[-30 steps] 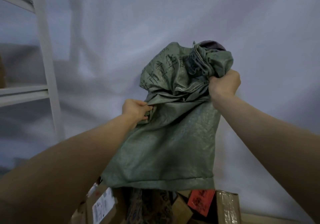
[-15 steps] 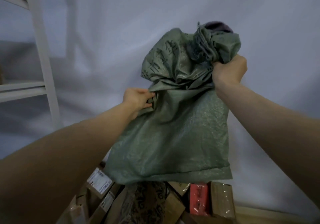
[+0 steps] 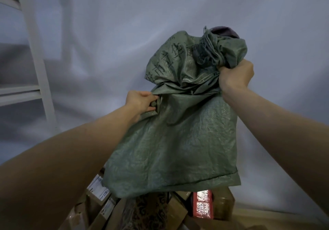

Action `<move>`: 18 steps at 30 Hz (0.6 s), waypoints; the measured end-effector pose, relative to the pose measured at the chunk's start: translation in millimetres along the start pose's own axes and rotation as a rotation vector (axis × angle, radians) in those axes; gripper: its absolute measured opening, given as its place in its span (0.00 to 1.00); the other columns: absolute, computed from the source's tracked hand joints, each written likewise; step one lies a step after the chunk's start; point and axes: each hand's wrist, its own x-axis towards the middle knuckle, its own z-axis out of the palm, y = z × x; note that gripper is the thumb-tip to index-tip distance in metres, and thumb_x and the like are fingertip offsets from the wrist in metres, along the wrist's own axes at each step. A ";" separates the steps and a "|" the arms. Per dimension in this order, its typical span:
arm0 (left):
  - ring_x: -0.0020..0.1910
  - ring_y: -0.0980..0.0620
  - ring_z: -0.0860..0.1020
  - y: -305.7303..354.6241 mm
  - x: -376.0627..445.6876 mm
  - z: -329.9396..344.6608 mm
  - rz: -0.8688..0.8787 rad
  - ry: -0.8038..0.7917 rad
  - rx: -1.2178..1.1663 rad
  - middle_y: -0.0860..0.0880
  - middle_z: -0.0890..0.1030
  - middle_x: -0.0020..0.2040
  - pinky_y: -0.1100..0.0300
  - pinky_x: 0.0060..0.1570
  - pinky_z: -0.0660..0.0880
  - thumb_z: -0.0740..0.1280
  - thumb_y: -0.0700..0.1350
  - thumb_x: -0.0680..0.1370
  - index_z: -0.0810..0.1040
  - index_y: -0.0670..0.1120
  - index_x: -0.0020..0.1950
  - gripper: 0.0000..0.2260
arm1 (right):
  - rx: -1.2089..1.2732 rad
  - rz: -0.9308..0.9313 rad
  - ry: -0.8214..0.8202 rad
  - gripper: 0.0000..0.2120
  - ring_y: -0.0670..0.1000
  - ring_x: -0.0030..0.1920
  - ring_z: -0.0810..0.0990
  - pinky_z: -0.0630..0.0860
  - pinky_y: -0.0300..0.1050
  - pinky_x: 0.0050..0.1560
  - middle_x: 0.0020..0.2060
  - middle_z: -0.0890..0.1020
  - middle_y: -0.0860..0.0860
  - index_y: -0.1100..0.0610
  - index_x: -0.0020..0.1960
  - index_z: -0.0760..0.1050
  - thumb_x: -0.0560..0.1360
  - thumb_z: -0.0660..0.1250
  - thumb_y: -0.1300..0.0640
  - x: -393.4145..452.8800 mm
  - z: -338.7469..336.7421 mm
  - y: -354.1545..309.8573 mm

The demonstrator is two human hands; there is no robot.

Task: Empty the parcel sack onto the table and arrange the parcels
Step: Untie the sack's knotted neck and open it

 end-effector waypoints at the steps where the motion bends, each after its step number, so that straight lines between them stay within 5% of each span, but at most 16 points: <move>1: 0.53 0.40 0.82 -0.8 0.9 -0.1 0.003 0.003 0.000 0.35 0.81 0.56 0.56 0.40 0.83 0.74 0.38 0.74 0.80 0.31 0.57 0.15 | 0.004 -0.008 0.002 0.08 0.48 0.40 0.76 0.75 0.42 0.40 0.32 0.74 0.45 0.57 0.38 0.73 0.73 0.67 0.66 -0.2 0.1 -1.4; 8: 0.51 0.44 0.82 6.9 5.6 0.1 0.063 -0.006 -0.043 0.40 0.82 0.52 0.60 0.41 0.83 0.72 0.37 0.75 0.81 0.35 0.55 0.10 | 0.067 -0.011 0.068 0.04 0.49 0.43 0.78 0.78 0.43 0.45 0.40 0.80 0.49 0.57 0.43 0.76 0.73 0.68 0.65 -0.9 -0.9 -11.0; 12: 0.49 0.45 0.81 7.8 5.3 -2.0 0.083 -0.044 -0.057 0.43 0.82 0.45 0.57 0.46 0.82 0.71 0.37 0.76 0.82 0.40 0.45 0.01 | 0.074 0.000 0.085 0.05 0.49 0.45 0.80 0.80 0.44 0.48 0.42 0.80 0.49 0.57 0.44 0.76 0.73 0.67 0.65 -6.3 -1.3 -18.9; 18: 0.51 0.44 0.82 -2.9 0.5 -17.1 0.049 -0.063 -0.056 0.40 0.83 0.51 0.59 0.43 0.83 0.72 0.37 0.76 0.83 0.38 0.48 0.03 | 0.044 -0.006 0.087 0.05 0.50 0.44 0.80 0.81 0.47 0.49 0.39 0.79 0.48 0.57 0.43 0.76 0.73 0.68 0.65 -23.7 1.5 -20.4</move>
